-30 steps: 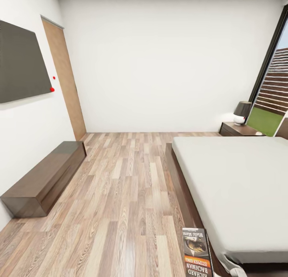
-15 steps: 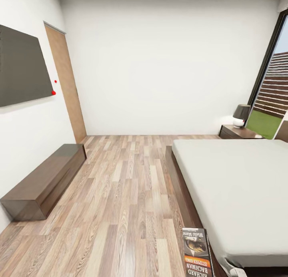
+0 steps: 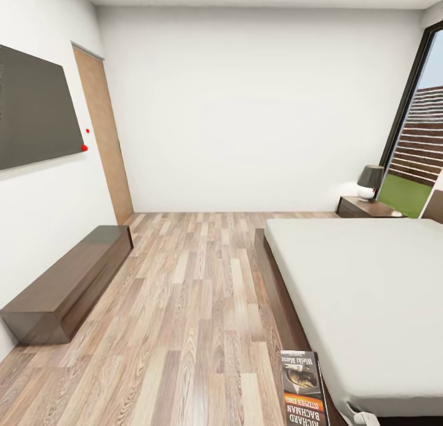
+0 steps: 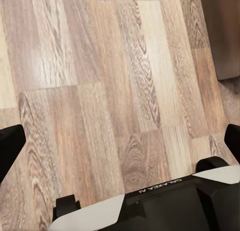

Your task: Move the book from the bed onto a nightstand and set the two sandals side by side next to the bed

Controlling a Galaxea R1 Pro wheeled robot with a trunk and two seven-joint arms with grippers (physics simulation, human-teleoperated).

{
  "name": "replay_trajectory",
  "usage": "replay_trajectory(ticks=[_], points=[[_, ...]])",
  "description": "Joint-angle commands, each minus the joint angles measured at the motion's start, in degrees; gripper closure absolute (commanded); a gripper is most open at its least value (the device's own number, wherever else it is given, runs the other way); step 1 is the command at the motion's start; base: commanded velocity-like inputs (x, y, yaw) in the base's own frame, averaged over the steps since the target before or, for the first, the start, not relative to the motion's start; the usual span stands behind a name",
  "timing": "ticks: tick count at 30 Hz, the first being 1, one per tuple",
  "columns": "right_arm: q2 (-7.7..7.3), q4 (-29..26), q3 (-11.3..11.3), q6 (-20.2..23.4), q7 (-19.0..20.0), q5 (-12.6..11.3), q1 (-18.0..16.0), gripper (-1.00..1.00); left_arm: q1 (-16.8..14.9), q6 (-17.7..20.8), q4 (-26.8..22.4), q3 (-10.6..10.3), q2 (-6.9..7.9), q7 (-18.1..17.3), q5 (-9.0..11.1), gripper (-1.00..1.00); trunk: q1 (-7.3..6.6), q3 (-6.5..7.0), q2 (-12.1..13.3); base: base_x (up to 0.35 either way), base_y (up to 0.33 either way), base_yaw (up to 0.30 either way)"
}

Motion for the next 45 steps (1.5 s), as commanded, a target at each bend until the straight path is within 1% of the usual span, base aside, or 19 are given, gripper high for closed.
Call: replay_trajectory(ticks=[1,27,45], points=[[-0.05,0.0,0.2,0.6,0.1,-0.6,0.0,1.00,0.0,-0.2,0.1,0.4,0.01,-0.2,-0.4,-1.00,0.01,0.00,-0.1,0.000,0.000,0.000],[-0.05,0.0,0.2,0.6,0.1,-0.6,0.0,1.00,-0.1,-0.2,0.1,0.4,0.01,-0.2,-0.4,-1.00,0.01,2.33,-0.1,0.000,0.000,0.000],[-0.05,0.0,0.2,0.5,0.2,-0.6,0.0,1.00,0.0,-0.2,0.1,0.4,0.01,-0.1,-0.4,-1.00,0.01,2.39,-0.1,0.003,0.000,0.000]])
